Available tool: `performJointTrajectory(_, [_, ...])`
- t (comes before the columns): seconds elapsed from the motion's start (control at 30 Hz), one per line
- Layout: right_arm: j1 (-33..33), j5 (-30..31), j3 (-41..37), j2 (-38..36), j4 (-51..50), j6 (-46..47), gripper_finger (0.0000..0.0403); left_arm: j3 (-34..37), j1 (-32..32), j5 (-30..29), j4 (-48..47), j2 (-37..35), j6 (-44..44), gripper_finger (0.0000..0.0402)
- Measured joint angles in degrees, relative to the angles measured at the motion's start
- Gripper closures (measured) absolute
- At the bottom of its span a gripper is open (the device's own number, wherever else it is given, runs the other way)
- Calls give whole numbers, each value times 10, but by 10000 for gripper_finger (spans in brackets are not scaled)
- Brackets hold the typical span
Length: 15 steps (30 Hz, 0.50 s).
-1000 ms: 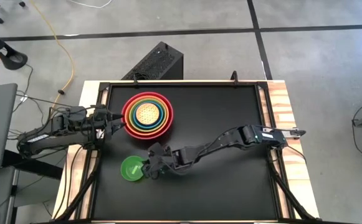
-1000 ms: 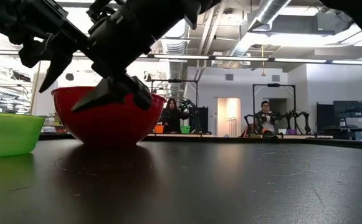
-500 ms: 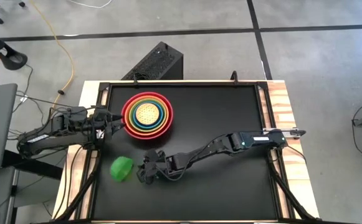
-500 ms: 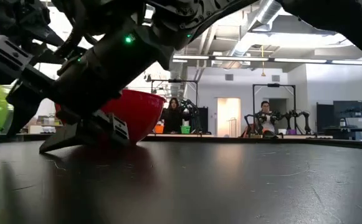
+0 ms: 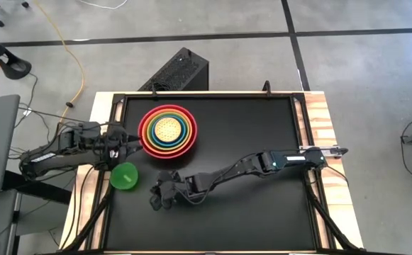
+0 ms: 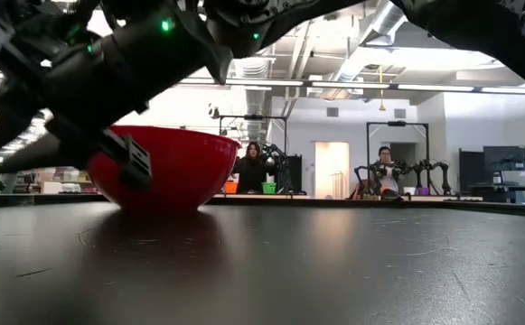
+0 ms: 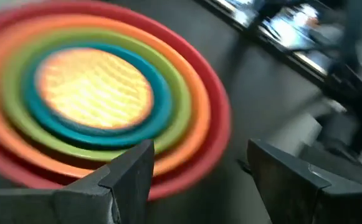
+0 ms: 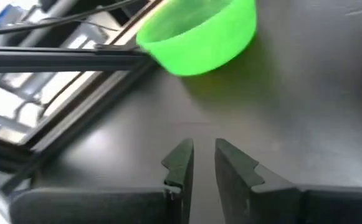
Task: Nest bowls inside each other
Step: Stack the green bowl on top of the orange and blue bowl
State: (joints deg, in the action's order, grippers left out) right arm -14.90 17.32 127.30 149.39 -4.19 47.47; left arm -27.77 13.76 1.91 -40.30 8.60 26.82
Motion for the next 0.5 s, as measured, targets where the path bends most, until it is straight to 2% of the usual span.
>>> performJointTrajectory(0.1, [-1,-29,20,0,-4,-1,305,0,0,72,-1,4,11,155])
performJointTrajectory(0.23, [-11,-78,69,-1,-39,-9,288,-18,-4,126,-5,23,18,155])
performJointTrajectory(0.37, [-27,-115,63,-32,-96,-6,281,-74,-27,133,-19,76,-14,155])
performJointTrajectory(0.5, [-48,-97,63,-74,-185,-13,280,-142,-68,126,-60,153,-38,155])
